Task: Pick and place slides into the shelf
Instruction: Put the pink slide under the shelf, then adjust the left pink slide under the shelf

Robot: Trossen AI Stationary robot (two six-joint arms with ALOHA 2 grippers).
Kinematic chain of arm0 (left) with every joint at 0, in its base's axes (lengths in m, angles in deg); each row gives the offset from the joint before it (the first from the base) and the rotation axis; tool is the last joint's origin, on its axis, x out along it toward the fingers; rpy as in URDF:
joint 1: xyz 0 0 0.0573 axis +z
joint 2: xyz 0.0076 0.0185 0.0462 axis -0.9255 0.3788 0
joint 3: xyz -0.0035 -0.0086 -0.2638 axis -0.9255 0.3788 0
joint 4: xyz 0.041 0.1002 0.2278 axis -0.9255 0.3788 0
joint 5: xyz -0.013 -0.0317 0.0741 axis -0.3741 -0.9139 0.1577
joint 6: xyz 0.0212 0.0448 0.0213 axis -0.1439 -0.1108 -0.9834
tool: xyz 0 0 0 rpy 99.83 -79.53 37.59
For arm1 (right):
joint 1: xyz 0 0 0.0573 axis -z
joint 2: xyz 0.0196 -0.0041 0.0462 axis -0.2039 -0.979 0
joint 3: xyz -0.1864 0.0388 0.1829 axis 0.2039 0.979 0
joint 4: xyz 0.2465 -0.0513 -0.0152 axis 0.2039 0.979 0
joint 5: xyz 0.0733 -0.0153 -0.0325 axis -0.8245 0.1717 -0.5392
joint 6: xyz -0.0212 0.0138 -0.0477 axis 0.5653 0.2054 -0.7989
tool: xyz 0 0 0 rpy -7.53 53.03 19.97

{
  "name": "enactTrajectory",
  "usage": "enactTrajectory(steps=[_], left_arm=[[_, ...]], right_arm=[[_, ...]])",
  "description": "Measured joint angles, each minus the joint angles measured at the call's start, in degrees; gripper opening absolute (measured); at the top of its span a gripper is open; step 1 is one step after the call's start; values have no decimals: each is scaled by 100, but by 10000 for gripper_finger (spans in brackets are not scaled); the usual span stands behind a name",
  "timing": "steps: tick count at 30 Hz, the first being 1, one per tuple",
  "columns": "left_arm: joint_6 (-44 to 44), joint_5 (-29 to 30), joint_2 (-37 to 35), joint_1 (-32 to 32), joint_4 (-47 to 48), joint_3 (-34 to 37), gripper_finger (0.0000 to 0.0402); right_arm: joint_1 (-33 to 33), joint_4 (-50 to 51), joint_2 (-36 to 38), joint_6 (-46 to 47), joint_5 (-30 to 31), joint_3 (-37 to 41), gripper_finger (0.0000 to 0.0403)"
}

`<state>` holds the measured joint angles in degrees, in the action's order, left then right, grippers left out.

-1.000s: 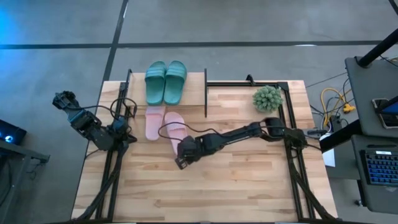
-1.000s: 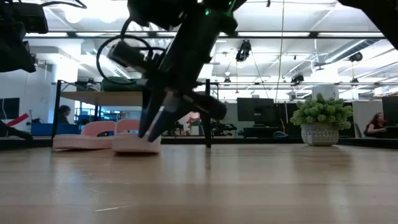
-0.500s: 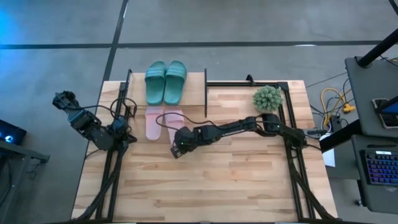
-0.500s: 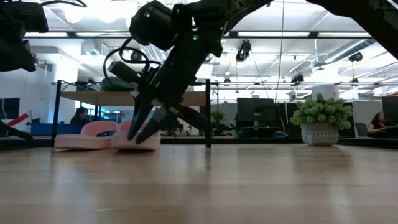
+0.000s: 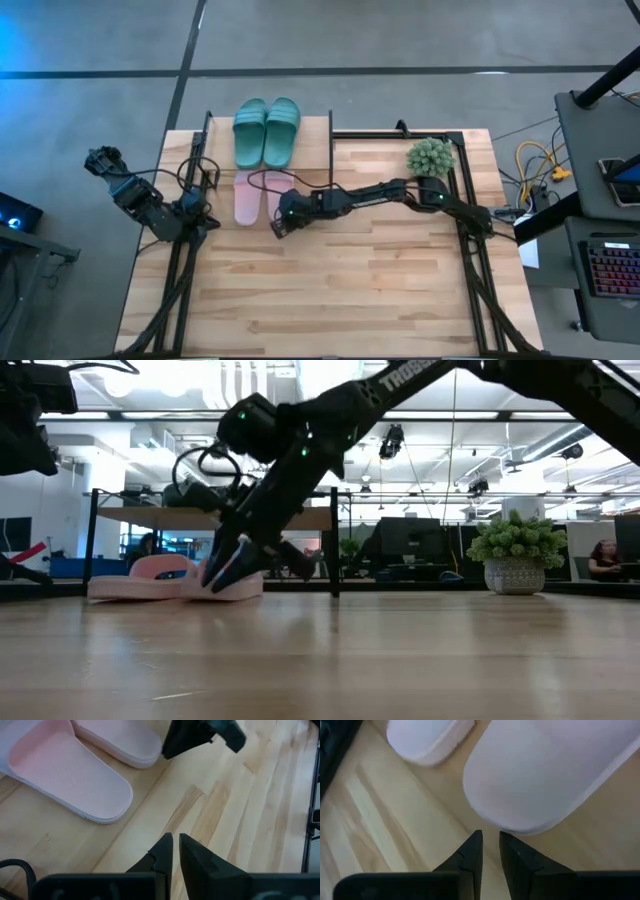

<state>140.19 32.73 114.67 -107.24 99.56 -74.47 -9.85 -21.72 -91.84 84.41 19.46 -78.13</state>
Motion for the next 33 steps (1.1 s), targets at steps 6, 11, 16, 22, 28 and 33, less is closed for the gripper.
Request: enactTrajectory(steps=[6, 11, 16, 22, 28, 33], left_arm=[[14, -1, 2, -1, 0, -8, 17], [39, 0, 3, 0, -15, -13, 17], [156, 2, 13, 1, -2, -13, 17], [156, 0, 2, 0, -2, -6, 17], [156, 1, 2, 1, -2, -3, 17], [156, 2, 4, -1, -2, -3, 17]], right_arm=[[33, -612, -225, 35, -228, -98, 59], [31, -437, -276, -19, 203, -170, 59], [66, -372, -278, -114, 755, -203, 59], [203, -389, -278, -134, 799, -205, 59], [294, -415, -278, -134, 520, -204, 59], [246, -497, -280, -113, -386, -269, 59]])
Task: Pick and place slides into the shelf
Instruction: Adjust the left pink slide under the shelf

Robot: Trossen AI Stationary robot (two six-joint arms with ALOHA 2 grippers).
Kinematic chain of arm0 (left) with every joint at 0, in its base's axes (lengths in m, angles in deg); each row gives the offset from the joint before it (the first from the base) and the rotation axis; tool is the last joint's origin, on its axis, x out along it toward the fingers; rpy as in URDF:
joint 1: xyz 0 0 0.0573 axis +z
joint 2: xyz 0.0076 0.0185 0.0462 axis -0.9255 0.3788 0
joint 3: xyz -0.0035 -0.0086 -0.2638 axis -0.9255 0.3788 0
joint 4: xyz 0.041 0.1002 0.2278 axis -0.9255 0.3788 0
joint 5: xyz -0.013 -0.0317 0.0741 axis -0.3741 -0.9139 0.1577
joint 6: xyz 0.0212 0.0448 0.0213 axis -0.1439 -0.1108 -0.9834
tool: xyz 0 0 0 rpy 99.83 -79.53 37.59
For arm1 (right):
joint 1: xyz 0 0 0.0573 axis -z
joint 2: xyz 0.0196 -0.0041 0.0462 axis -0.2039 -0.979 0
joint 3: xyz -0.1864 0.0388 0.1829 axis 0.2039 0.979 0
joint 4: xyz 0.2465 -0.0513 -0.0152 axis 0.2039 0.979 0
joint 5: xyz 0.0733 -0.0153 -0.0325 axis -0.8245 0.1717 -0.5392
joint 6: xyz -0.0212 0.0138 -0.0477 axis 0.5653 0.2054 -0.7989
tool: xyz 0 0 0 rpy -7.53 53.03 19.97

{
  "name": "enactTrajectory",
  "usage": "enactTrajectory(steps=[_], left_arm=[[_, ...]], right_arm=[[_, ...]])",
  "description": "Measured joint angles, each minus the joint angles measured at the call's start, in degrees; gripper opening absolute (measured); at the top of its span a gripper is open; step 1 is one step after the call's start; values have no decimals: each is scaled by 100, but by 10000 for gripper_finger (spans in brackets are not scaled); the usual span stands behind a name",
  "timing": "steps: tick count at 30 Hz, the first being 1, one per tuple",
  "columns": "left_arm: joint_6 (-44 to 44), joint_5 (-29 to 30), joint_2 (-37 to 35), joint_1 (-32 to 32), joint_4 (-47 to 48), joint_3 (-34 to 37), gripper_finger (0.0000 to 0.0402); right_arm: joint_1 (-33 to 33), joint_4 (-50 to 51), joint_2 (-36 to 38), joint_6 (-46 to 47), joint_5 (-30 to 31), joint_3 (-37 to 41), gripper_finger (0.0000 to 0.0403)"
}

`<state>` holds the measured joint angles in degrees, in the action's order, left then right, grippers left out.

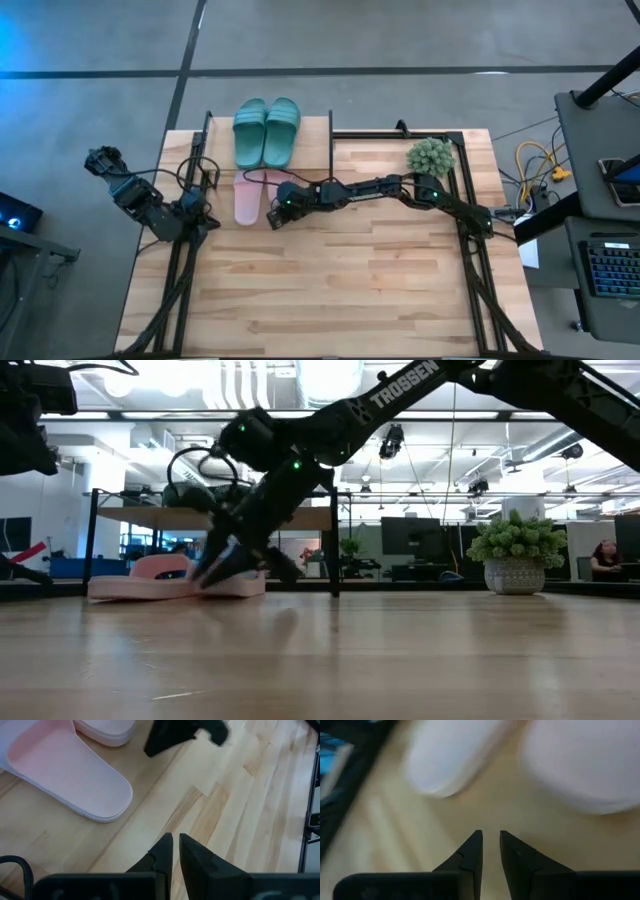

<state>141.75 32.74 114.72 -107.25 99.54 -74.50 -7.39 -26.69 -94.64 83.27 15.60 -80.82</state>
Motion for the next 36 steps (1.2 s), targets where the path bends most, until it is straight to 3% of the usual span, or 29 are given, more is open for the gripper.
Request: enactTrajectory(steps=[4, 12, 22, 27, 36], left_arm=[[0, 5, 0, 2, 1, 0, 17], [-9, -92, 0, 2, -142, 40, 17], [-904, -120, 476, 2, -1746, 1048, 17], [-713, -8, 772, 0, -1931, 1442, 17], [-1058, 438, 987, 6, -3136, 2093, 17]], right_arm=[[-189, -522, 1, 2, -267, -7, 59], [-361, -1292, -42, 90, 152, -7, 59], [-527, -1462, 168, -211, 496, -390, 59], [-706, -527, 451, -804, 1030, -944, 59], [-1039, 1765, 998, -1850, 2710, -2150, 59]])
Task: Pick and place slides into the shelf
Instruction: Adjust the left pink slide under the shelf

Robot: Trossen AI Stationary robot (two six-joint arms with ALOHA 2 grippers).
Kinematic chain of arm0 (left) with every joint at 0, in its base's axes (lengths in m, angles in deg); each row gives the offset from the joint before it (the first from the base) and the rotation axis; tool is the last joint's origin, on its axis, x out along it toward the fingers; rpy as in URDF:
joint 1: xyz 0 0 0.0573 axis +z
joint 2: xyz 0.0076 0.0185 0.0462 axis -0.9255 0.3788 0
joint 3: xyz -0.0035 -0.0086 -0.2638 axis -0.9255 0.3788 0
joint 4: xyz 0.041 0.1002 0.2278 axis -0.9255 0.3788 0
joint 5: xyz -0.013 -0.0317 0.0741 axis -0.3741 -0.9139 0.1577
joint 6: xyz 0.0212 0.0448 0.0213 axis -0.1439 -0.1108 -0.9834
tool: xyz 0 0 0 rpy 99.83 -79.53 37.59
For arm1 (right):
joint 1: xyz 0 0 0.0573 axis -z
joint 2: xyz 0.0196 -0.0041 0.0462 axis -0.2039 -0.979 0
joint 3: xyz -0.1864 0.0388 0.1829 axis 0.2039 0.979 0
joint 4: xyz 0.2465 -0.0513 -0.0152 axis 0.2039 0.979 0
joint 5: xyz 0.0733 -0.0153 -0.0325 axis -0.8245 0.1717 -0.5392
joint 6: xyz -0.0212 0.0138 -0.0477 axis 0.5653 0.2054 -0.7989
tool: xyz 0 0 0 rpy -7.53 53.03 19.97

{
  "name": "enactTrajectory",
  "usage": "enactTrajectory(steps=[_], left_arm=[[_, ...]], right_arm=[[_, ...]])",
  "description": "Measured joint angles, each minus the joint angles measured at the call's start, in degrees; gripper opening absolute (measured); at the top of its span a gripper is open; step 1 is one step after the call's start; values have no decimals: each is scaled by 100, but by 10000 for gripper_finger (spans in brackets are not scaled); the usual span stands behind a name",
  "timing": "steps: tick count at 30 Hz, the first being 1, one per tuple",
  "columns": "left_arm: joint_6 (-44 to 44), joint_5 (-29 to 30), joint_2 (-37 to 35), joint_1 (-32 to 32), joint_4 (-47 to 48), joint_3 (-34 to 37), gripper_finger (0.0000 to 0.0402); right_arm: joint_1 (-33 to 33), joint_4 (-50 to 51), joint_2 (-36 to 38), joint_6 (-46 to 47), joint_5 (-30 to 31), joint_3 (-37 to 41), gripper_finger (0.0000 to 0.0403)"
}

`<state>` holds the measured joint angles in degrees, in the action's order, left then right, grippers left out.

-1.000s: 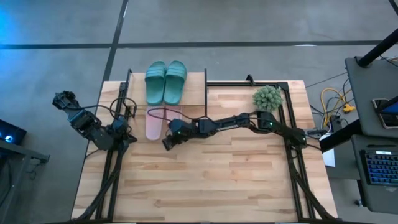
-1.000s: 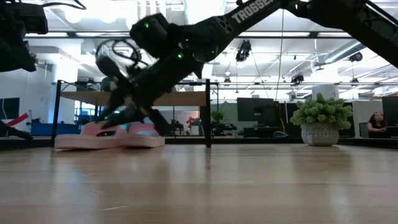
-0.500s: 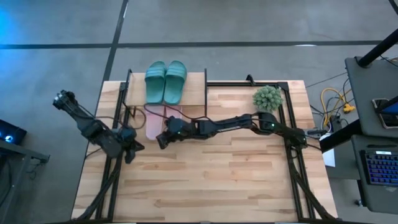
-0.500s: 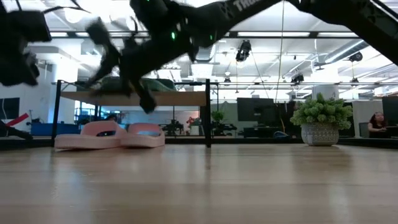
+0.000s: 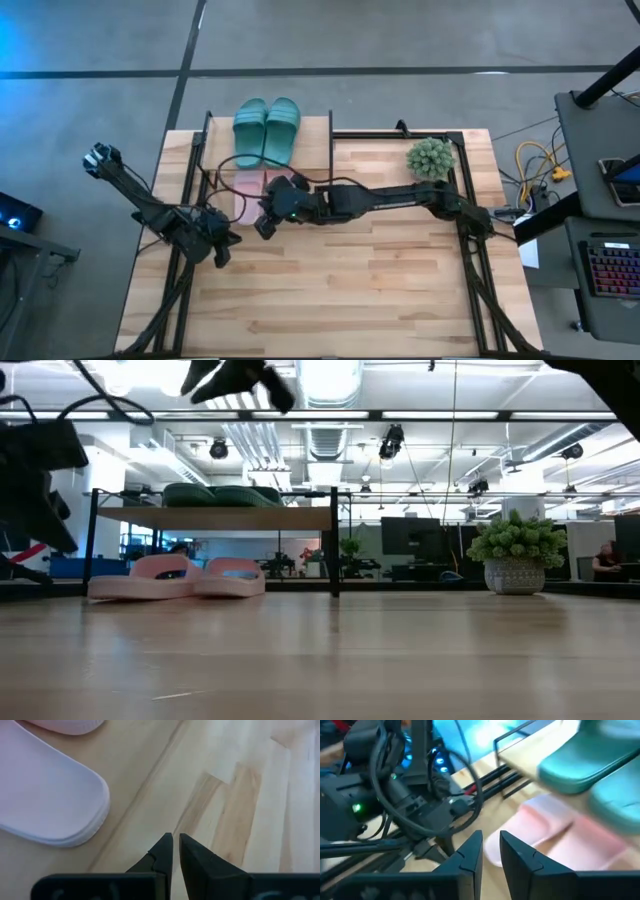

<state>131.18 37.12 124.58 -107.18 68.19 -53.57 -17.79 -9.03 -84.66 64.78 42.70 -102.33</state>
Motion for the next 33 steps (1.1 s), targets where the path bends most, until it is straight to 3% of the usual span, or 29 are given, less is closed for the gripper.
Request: enactTrajectory(steps=[6, 24, 33], left_arm=[[-2, 367, 274, 7, -433, 347, 17], [-58, 1362, 923, 679, -560, 641, 17], [-780, 1512, 1123, 1388, -1691, 649, 17]], right_arm=[[-22, 689, 79, -248, 441, -540, 59], [-35, 807, 86, -197, 434, -593, 59], [-35, 806, 84, 22, 432, -593, 59]])
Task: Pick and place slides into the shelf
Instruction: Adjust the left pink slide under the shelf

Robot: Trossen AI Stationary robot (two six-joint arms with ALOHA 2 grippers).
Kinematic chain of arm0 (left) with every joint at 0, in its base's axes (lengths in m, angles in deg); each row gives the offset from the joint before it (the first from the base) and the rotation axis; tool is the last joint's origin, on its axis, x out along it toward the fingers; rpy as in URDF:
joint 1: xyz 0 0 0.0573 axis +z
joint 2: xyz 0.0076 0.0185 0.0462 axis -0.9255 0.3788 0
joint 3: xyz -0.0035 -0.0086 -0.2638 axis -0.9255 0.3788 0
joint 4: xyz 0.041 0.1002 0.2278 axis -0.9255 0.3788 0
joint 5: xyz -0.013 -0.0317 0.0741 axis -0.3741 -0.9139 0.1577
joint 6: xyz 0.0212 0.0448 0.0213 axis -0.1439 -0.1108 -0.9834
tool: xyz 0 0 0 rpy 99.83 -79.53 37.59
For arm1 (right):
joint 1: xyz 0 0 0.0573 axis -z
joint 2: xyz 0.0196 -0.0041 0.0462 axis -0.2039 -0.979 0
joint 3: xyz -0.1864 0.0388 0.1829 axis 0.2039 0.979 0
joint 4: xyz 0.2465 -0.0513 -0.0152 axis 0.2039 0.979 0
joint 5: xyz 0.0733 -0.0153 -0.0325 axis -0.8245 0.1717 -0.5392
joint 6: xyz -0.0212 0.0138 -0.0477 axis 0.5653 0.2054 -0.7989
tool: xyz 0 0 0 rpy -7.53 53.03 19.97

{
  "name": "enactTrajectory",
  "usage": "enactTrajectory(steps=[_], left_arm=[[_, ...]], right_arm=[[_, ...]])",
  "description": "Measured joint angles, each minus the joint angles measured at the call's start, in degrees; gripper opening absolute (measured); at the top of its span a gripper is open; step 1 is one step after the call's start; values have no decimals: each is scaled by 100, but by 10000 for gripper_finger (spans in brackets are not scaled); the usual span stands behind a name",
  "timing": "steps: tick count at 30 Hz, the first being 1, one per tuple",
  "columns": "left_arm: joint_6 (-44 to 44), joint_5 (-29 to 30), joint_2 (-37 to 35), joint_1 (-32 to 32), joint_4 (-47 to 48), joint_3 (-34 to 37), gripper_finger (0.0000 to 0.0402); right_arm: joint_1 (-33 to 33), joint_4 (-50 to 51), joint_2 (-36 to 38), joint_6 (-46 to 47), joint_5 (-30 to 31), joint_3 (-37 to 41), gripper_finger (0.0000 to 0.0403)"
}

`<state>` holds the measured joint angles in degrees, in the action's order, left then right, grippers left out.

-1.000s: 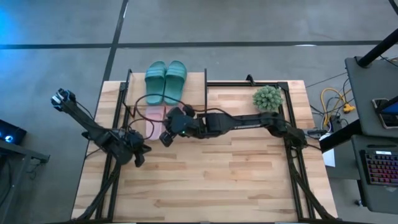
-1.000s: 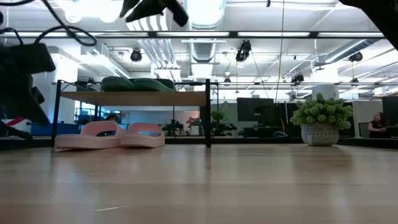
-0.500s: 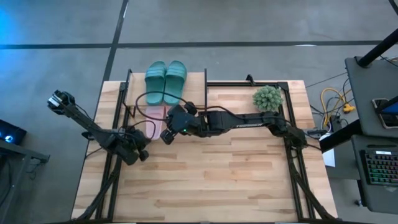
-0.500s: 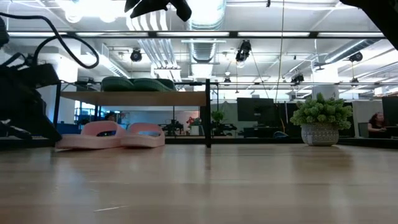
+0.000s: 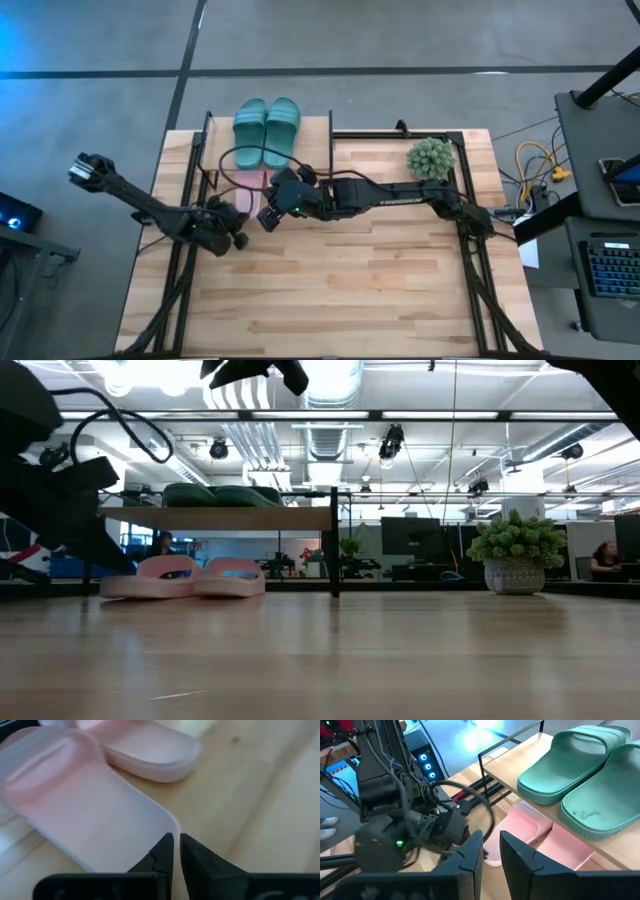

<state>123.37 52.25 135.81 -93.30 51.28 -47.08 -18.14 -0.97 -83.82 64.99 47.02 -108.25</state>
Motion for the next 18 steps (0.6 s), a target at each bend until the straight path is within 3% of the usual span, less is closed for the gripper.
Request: enactTrajectory(steps=[4, 8, 13, 18], left_arm=[[-1, -56, 210, 560, -21, -3, 17], [-464, -705, 368, 1058, -171, -3, 17], [-1560, -1527, 305, 1165, -1177, -16, 17], [-1967, -1497, 248, 1298, -1361, -54, 17]], right_arm=[[-2, -2, 0, 145, 0, 0, 59], [-31, 3, -2, 187, -1, 0, 59], [-83, 8, -2, 189, -2, 0, 59], [-115, 134, -4, 190, -2, 2, 59]])
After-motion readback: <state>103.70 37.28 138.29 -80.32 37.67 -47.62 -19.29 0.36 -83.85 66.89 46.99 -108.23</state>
